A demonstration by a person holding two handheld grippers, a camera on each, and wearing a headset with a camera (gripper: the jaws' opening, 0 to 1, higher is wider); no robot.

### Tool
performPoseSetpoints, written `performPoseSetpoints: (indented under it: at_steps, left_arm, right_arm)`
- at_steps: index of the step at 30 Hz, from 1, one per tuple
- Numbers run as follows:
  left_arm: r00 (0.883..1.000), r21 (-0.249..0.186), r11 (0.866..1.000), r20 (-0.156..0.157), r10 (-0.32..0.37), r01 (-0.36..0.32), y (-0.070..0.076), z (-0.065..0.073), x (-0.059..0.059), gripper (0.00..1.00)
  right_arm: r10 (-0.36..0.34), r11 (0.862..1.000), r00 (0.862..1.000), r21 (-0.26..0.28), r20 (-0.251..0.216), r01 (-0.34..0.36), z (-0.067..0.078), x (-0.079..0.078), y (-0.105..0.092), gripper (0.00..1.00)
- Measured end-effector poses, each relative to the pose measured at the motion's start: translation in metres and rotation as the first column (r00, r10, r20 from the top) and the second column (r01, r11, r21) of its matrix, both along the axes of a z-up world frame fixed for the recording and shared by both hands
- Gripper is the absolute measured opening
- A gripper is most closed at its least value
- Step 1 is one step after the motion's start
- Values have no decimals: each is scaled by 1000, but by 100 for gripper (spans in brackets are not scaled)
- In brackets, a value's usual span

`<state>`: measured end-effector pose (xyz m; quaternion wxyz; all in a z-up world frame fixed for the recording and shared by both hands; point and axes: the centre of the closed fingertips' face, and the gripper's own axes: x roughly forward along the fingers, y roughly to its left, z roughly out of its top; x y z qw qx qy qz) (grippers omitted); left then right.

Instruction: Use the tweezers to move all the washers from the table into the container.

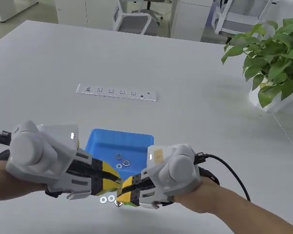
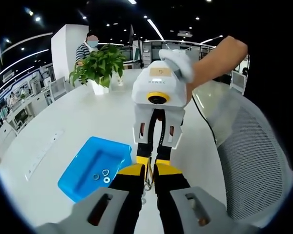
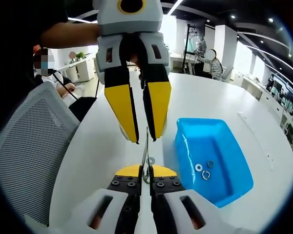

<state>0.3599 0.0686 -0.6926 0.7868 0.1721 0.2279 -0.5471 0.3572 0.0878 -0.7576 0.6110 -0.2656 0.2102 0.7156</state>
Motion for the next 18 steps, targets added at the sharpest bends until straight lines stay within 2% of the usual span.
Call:
performPoseSetpoints:
  at_steps: [5,7,10,14,18]
  left_arm:
    - [1000,-8,1000,-14,21,-21,4,0,-2,21]
    - [999,-37,999,-26,35,-36,5,2,-5,29]
    - [998,-58,996,-34,60,-62,9,3,-7,35]
    - [995,-67,993,-48,91,-94,13,1,-9,46]
    - [992,-68,991,-57,113,-117,18,-1,-11,53]
  right_arm:
    - [2,1000,1000,-3,0,-2,0,-1,0,6]
    - [4,1000,1000,-3,6,-4,0,-1,-1,6]
    - [3,1000,1000,0,6,-3,0,-2,-1,6]
    - [4,1000,1000,3,7,-4,2,-3,-2,6]
    - [7,1000,1000,6,11,-7,6,-4,-2,6]
